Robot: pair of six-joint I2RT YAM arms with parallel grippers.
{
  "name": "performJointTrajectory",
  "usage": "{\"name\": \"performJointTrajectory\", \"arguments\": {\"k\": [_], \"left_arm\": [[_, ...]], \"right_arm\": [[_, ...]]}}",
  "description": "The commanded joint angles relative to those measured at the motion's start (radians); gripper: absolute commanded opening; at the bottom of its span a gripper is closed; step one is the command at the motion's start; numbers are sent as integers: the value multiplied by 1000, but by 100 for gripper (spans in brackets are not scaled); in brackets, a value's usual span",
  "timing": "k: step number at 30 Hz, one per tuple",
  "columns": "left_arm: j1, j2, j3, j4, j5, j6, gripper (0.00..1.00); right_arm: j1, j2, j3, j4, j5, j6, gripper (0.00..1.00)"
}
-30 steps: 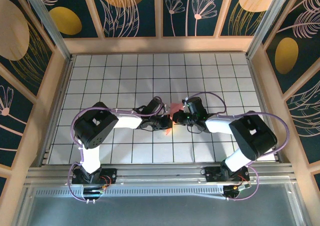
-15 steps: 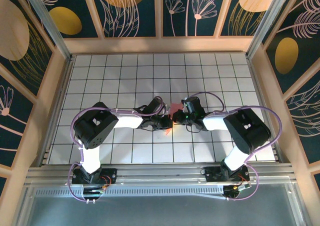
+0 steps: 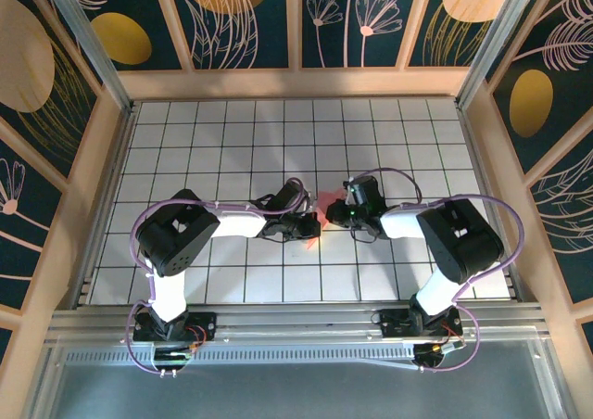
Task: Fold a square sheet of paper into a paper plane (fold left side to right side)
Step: Fold the wing for the fifth time at the center of the table.
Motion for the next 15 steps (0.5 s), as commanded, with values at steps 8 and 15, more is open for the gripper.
{"name": "performJointTrajectory", "arguments": {"k": [8,15], "left_arm": [[10,82,-41,-206,-130,22,0],[9,83,-42,-205,-128,23,0]], "right_arm": [[-99,49,61,-60,23,-73,0],[-148,74,106,-82,22,-107,0]]}}
